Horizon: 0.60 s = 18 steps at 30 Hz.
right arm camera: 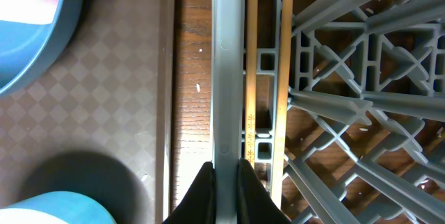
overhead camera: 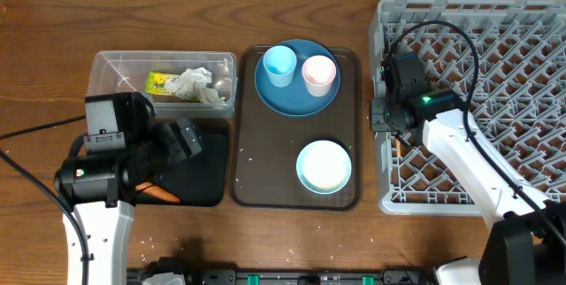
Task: Sort waste into correct bins and load items into the dishwasher rack
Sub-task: 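Lower the chopstick into a rack slot and open the right gripper, then move the right gripper left toward the white rice bowl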
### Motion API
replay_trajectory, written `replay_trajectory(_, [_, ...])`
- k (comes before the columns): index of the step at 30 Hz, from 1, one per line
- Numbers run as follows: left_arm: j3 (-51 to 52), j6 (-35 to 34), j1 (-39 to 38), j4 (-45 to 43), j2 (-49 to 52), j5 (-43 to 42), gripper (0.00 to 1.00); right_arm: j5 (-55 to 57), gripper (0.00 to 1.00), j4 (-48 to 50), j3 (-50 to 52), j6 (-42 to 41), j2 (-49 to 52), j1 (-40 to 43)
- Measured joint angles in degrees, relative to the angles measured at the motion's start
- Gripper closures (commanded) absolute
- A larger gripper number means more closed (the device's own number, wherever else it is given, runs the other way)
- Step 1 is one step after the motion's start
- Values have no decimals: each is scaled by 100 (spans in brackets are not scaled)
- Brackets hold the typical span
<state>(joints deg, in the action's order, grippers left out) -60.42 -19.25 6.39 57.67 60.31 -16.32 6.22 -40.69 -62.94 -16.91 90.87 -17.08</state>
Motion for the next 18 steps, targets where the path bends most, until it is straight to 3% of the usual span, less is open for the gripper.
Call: replay_trajectory(18, [0,0,0,-2,0,0,2,238,94,-33,0,24,0,-52])
